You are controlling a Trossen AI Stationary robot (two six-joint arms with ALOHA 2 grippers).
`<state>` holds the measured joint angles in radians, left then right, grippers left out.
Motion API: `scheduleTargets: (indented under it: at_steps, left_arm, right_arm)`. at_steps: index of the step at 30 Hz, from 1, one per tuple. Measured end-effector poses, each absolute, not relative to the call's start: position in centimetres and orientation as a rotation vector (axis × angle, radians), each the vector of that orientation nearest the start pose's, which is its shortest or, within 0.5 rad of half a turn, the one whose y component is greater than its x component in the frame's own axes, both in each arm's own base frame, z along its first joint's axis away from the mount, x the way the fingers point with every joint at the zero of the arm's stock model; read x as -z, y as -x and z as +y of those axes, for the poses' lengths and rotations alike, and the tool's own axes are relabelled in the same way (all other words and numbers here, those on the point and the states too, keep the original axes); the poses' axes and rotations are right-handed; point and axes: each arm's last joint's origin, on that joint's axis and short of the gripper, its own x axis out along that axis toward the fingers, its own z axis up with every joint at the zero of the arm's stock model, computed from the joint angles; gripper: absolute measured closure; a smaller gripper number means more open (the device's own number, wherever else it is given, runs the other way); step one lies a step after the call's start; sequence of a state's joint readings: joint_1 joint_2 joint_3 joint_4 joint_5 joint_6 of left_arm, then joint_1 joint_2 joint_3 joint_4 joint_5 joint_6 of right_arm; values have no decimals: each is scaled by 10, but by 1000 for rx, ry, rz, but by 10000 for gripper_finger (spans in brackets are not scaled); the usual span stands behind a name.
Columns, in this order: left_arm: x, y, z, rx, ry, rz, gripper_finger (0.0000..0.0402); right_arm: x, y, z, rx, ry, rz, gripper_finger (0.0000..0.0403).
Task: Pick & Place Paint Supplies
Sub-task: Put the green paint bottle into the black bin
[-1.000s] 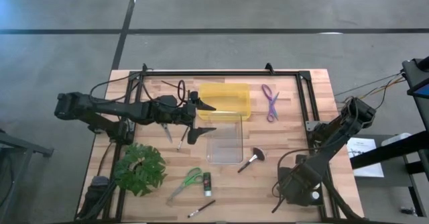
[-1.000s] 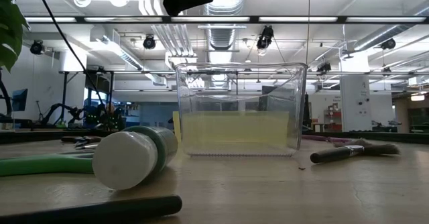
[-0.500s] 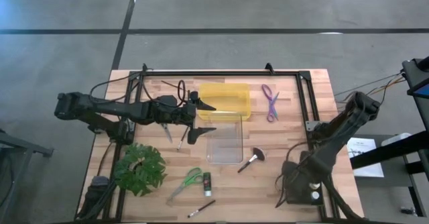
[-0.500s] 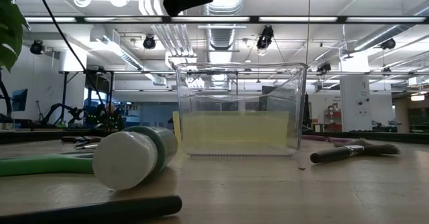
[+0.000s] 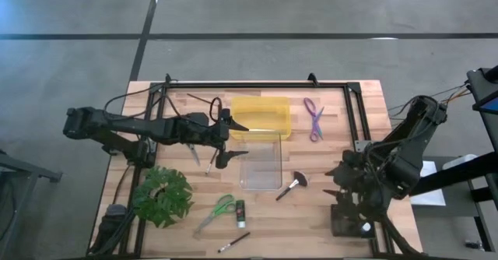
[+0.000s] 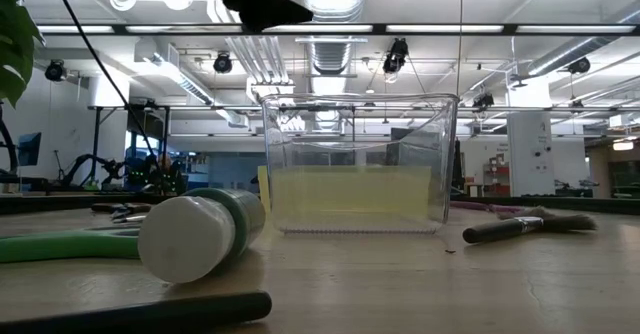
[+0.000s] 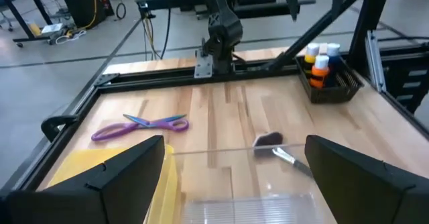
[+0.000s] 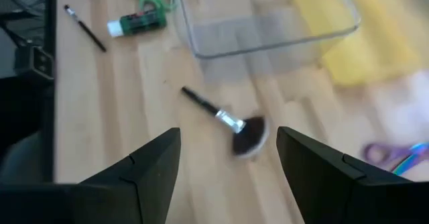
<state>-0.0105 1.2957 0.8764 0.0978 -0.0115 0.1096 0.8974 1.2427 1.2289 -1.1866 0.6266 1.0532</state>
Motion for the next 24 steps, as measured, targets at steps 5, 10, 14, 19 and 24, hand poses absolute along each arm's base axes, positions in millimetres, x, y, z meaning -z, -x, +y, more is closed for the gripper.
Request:
scheduleTargets:
  at_steps: [5, 10, 14, 19, 24]
  left_arm:
    - [-278, -282, -1, -1, -139, 433, 35]
    - [-288, -275, 1, -37, -153, 574, 35]
    - [-299, -273, -2, -25, -158, 622, 35]
    - [-306, -267, -6, -1, -167, 711, 35]
    - [-301, -256, -8, 40, -107, 859, 35]
  right_arm:
    - [-326, -147, 156, 216, -79, 831, 156]
    - [-325, -147, 155, 218, -65, 835, 156]
    - [-324, -146, 154, 228, -30, 826, 156]
    - [-322, -144, 151, 252, -14, 844, 156]
    - [-322, -144, 150, 259, -11, 848, 156]
